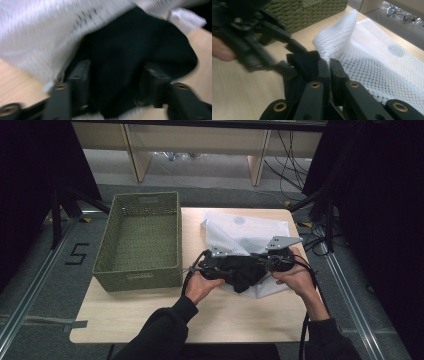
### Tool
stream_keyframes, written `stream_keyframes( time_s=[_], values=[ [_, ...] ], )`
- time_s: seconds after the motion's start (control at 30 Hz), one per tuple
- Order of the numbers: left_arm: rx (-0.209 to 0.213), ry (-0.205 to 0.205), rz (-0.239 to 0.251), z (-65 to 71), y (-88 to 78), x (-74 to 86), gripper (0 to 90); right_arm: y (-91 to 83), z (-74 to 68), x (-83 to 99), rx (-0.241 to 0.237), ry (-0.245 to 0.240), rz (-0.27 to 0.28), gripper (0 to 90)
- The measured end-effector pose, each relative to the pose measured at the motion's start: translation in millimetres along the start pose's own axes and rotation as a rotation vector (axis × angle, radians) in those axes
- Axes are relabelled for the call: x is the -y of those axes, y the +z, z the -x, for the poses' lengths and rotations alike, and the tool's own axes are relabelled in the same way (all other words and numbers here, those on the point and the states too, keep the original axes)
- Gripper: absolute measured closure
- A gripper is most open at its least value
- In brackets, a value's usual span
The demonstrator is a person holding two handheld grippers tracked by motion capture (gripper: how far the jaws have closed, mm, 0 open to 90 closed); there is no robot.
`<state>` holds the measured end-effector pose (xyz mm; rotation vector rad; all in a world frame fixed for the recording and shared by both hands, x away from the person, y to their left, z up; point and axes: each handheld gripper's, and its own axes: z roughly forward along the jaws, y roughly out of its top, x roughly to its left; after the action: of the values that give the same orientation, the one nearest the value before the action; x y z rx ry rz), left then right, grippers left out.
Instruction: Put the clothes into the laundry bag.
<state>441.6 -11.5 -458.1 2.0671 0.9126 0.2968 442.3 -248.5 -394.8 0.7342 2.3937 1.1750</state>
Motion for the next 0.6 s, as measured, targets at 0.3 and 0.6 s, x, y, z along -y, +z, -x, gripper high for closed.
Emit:
stream_keyframes(
  time_s=[0.3,0.6],
  values=[
    [0.021,0.095,-0.067,14.0,14.1,9.2,39.3,3.8,-3.5,-0.6,-0.016,0.0,-0.014,88.9],
    [0.005,0.041,0.017,7.8,31.0,-5.6,82.6,-1.2,-11.0,2.2,-0.031,-0.002,-0.019,88.9]
  ],
)
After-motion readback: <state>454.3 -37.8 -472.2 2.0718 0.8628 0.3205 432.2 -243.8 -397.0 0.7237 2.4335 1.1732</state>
